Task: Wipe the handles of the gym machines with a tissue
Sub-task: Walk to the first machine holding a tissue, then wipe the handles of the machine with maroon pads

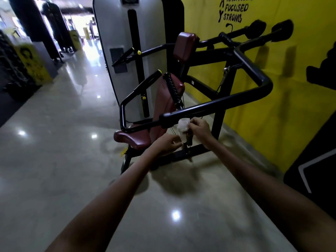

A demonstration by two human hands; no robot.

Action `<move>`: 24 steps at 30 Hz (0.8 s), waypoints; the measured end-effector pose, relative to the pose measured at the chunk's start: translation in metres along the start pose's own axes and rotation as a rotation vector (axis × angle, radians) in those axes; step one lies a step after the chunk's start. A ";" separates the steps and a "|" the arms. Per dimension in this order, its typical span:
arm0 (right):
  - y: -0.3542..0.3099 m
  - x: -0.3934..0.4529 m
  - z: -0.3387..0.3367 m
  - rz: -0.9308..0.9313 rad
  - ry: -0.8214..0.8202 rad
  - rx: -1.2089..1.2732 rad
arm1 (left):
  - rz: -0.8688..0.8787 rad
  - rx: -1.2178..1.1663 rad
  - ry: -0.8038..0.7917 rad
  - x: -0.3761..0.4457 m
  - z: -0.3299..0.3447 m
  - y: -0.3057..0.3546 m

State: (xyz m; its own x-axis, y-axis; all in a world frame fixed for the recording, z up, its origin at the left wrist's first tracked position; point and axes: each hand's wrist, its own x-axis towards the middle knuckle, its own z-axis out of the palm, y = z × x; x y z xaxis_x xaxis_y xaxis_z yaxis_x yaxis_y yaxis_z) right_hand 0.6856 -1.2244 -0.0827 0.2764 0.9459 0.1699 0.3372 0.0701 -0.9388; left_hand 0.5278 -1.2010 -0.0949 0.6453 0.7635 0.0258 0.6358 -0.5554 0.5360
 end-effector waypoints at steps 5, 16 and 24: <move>-0.022 0.009 -0.016 -0.030 0.008 0.207 | 0.073 -0.085 0.186 -0.007 -0.018 0.011; -0.051 -0.002 -0.021 -0.017 -0.056 0.372 | -0.080 -0.346 0.700 0.004 -0.019 0.035; -0.058 -0.012 -0.025 0.032 -0.046 0.483 | -0.204 -0.843 0.554 -0.006 -0.021 0.039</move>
State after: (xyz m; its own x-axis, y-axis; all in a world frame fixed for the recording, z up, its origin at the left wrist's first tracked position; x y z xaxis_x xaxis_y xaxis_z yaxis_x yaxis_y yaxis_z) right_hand 0.6852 -1.2479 -0.0231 0.2358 0.9623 0.1357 -0.1298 0.1695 -0.9769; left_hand 0.5397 -1.2204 -0.0565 0.1364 0.9808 0.1394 0.0690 -0.1498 0.9863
